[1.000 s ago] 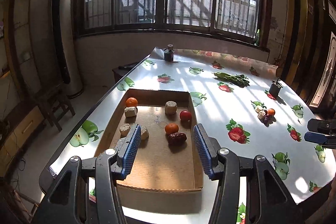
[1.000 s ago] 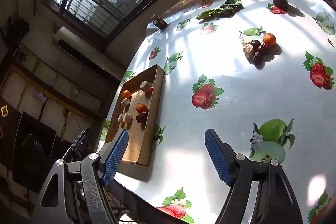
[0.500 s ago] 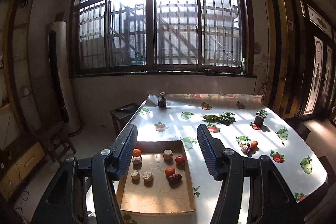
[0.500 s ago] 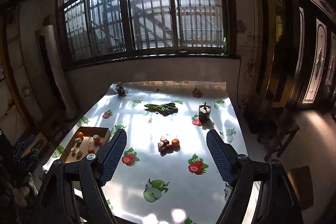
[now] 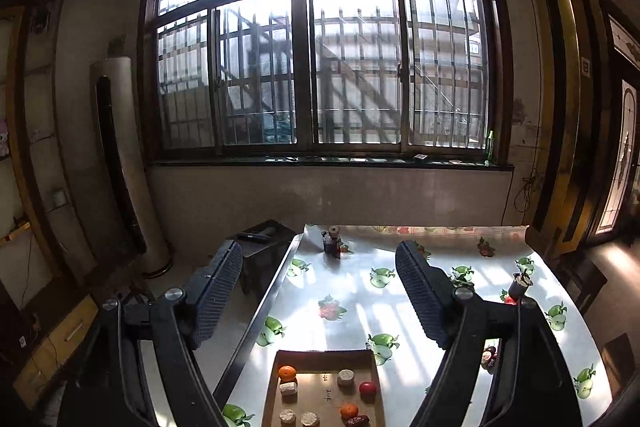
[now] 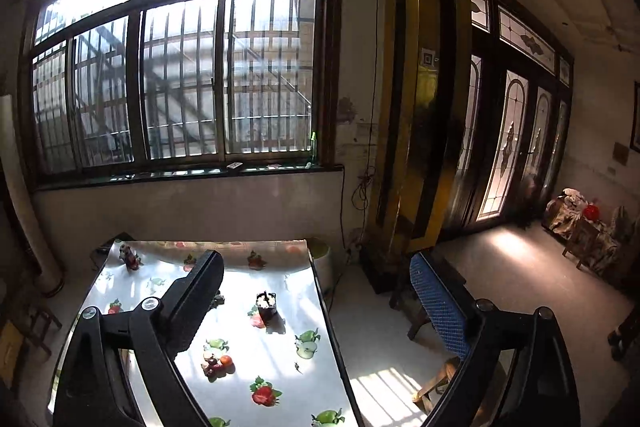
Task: Organize fruits
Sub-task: 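Lift both tools out of the tray and move back to the pile, then grasp a red date with the left tool while the right tool grasps a mandarin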
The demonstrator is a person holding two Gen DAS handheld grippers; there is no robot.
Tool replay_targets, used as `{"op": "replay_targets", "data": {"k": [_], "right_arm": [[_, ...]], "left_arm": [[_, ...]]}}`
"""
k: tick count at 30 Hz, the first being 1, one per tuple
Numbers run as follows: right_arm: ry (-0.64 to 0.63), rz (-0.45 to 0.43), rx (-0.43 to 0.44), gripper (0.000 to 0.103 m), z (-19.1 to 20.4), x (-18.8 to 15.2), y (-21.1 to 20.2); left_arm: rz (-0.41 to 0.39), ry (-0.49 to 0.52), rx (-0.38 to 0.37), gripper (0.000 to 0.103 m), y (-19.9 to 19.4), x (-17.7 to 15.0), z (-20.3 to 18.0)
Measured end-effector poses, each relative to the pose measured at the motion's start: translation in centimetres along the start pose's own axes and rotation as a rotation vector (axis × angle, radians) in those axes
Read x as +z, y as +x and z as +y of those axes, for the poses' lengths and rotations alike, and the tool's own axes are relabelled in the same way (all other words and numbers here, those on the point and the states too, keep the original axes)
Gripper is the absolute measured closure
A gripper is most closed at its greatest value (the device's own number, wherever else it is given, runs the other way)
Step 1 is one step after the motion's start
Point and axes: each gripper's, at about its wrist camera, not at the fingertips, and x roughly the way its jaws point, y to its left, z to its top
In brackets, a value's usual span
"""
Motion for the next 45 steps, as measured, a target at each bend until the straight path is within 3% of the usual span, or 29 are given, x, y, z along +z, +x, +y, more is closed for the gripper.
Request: {"op": "replay_targets", "data": {"k": [3, 7, 8, 10, 12, 18, 21, 23, 30, 32, 34, 36, 39, 45], "right_arm": [[-0.101, 0.108, 0.024, 0.004, 3.1, -5.4, 7.8], [-0.076, 0.301, 0.184, 0.004, 7.0, -15.2, 19.1], [-0.068, 0.341, 0.201, 0.007, 8.1, -17.7, 21.7], [-0.041, 0.439, 0.255, 0.028, 10.4, -22.4, 26.5], [0.003, 0.535, 0.305, 0.051, 12.2, -26.1, 30.5], [-0.035, 0.629, 0.255, 0.055, 17.3, -30.9, 37.9], [-0.047, 0.657, 0.301, 0.056, 19.4, -32.7, 38.6], [-0.053, 0.626, 0.331, 0.055, 20.8, -32.9, 38.2], [-0.071, 0.614, 0.676, 0.054, 26.5, -32.8, 34.6], [-0.059, 0.558, 0.726, 0.054, 26.0, -31.7, 33.2], [-0.003, 0.505, 0.701, 0.054, 23.8, -30.3, 32.8], [0.054, 0.479, 0.613, 0.054, 20.8, -29.5, 33.2], [0.093, 0.497, 0.493, 0.054, 17.4, -29.7, 34.9], [0.16, 0.536, 0.451, 0.054, 15.2, -31.3, 36.8]], "left_arm": [[0.111, 0.02, -0.112, 0.024, 5.8, -4.2, -4.3], [0.277, 0.01, -0.283, 0.024, 13.3, -11.4, -11.0], [0.324, -0.01, -0.321, 0.024, 14.9, -13.2, -12.4], [0.405, -0.045, -0.381, 0.025, 17.4, -16.5, -14.6], [0.46, -0.052, -0.411, 0.025, 18.9, -18.8, -16.3], [0.453, 0.0, -0.364, 0.025, 18.9, -21.6, -16.6], [0.425, 0.011, -0.327, 0.025, 18.6, -21.7, -15.2], [0.425, 0.012, -0.305, 0.025, 19.0, -21.9, -14.3], [0.47, -0.029, -0.271, 0.025, 19.9, -23.2, -12.1], [0.474, -0.029, -0.269, 0.025, 19.8, -23.4, -11.8], [0.481, -0.026, -0.272, 0.025, 19.7, -23.8, -11.9], [0.502, -0.027, -0.29, 0.025, 20.1, -24.5, -12.4], [0.554, -0.024, -0.331, 0.025, 21.0, -26.0, -14.1], [0.593, 0.003, -0.397, 0.025, 21.9, -28.0, -18.1]]}}
